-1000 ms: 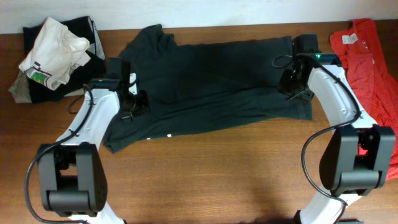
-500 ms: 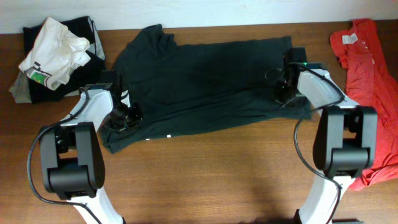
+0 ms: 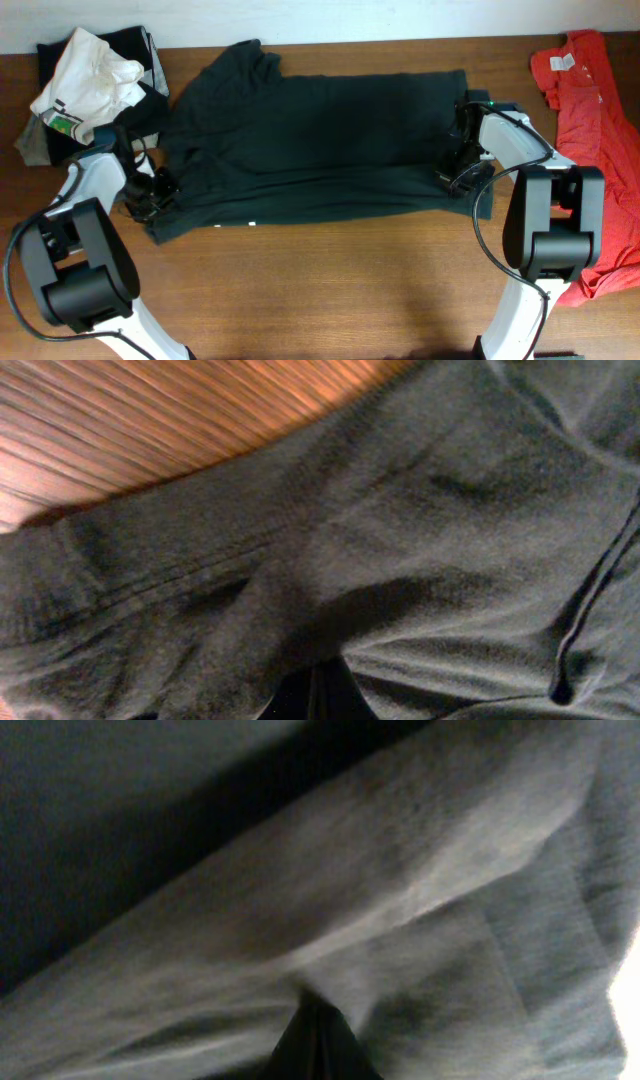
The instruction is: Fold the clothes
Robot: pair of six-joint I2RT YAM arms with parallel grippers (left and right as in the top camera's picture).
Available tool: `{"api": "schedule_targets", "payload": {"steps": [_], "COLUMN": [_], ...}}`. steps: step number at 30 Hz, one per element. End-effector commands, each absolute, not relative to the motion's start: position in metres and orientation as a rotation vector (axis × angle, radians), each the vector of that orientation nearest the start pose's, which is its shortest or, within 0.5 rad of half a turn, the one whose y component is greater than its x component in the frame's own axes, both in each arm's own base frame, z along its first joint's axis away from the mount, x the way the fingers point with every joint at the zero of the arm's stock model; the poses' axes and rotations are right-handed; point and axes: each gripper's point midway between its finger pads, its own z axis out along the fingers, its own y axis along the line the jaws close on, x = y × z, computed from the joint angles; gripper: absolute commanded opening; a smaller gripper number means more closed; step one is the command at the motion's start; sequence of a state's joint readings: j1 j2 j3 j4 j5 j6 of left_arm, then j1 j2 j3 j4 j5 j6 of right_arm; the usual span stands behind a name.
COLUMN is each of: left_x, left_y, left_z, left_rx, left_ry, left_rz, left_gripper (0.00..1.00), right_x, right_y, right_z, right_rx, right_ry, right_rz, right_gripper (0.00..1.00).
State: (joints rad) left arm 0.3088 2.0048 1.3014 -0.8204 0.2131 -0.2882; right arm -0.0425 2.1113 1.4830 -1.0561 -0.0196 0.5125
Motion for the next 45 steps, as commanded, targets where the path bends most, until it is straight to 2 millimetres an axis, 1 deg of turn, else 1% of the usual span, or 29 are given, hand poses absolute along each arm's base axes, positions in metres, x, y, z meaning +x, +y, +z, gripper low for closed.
{"api": "schedule_targets", "payload": {"steps": [1, 4, 5, 7, 8, 9, 10, 11, 13, 14, 16, 18, 19, 20, 22, 24, 25, 27, 29, 33, 35, 37, 39, 41, 45], "left_x": [0.352, 0.363, 0.369, 0.379, 0.384, 0.393, 0.398, 0.403, 0.409, 0.408, 0.402, 0.391, 0.387, 0.381, 0.374, 0.376, 0.385, 0.392, 0.398, 0.397, 0.400, 0.410, 0.413, 0.413, 0.416], "left_y": [0.124, 0.132, 0.133, 0.131, 0.127, 0.119, 0.110, 0.100, 0.073, 0.056, 0.037, 0.023, 0.019, 0.018, 0.021, 0.023, 0.024, 0.025, 0.025, 0.022, 0.023, 0.024, 0.025, 0.025, 0.025], "left_z": [-0.018, 0.002, 0.018, 0.042, 0.054, 0.072, 0.078, 0.082, 0.081, 0.078, 0.068, 0.051, 0.042, 0.031, 0.023, 0.022, 0.022, 0.022, 0.020, -0.002, -0.012, -0.012, -0.011, -0.010, -0.004], "left_rx": [-0.963, -0.923, -0.918, -0.896, -0.878, -0.836, -0.804, -0.772, -0.701, -0.657, -0.602, -0.568, -0.561, -0.564, -0.583, -0.587, -0.576, -0.566, -0.561, -0.596, -0.596, -0.582, -0.578, -0.576, -0.577], "left_ry": [2.939, 2.934, 2.938, 2.940, 2.941, 2.940, 2.941, 2.940, 2.959, 2.982, 3.031, 3.078, 3.090, 3.106, 3.124, 3.112, 3.078, 3.050, 3.030, 3.062, 3.063, 3.027, 3.016, 3.014, 3.015], "left_rz": [-0.118, -0.113, -0.114, -0.114, -0.114, -0.119, -0.135, -0.171, -0.247, -0.273, -0.275, -0.278, -0.278, -0.276, -0.271, -0.270, -0.271, -0.271, -0.280, -0.308, -0.306, -0.307, -0.305, -0.305, -0.305], "left_gripper": [0.00, 0.00, 0.00, 0.00, 0.00, 0.00, 0.00, 0.02, 0.28, 0.44, 0.54, 0.81, 0.85, 0.86, 0.86, 0.84, 0.80, 0.71, 0.60, 0.59, 0.59, 0.54, 0.49, 0.47, 0.47], "right_x": [0.344, 0.342, 0.345, 0.351, 0.357, 0.368, 0.376, 0.383, 0.405, 0.414, 0.429, 0.440, 0.443, 0.444, 0.444, 0.445, 0.445, 0.445, 0.445, 0.445, 0.445, 0.445, 0.445, 0.446, 0.446], "right_y": [-0.015, -0.015, -0.017, -0.020, -0.021, -0.021, -0.021, -0.021, -0.011, -0.006, 0.002, 0.019, 0.021, 0.020, 0.019, 0.018, 0.018, 0.018, 0.018, 0.018, 0.018, 0.018, 0.018, 0.018, 0.018], "right_z": [0.013, 0.038, 0.052, 0.075, 0.088, 0.108, 0.119, 0.127, 0.137, 0.138, 0.141, 0.143, 0.141, 0.134, 0.123, 0.112, 0.108, 0.107, 0.107, 0.107, 0.107, 0.107, 0.107, 0.107, 0.107], "right_rx": [0.969, 0.973, 0.950, 0.920, 0.879, 0.834, 0.815, 0.803, 0.767, 0.749, 0.722, 0.690, 0.683, 0.688, 0.686, 0.694, 0.699, 0.700, 0.700, 0.700, 0.700, 0.699, 0.695, 0.694, 0.694], "right_ry": [3.144, 3.102, 3.065, 2.989, 2.944, 2.868, 2.822, 2.783, 2.707, 2.684, 2.643, 2.618, 2.617, 2.629, 2.655, 2.675, 2.684, 2.687, 2.688, 2.688, 2.688, 2.687, 2.687, 2.685, 2.685], "right_rz": [-0.029, -0.022, -0.018, -0.014, 0.007, 0.038, 0.058, 0.078, 0.193, 0.248, 0.329, 0.474, 0.487, 0.463, 0.443, 0.439, 0.438, 0.438, 0.437, 0.437, 0.437, 0.437, 0.436, 0.436, 0.437], "right_gripper": [0.04, 0.04, 0.04, 0.04, 0.04, 0.34, 0.75, 0.99, 0.99, 0.99, 0.99, 0.99, 0.99, 0.99, 0.99, 0.99, 0.99, 0.99, 0.99, 0.99, 0.99, 0.99, 0.99, 0.99, 0.99]}}
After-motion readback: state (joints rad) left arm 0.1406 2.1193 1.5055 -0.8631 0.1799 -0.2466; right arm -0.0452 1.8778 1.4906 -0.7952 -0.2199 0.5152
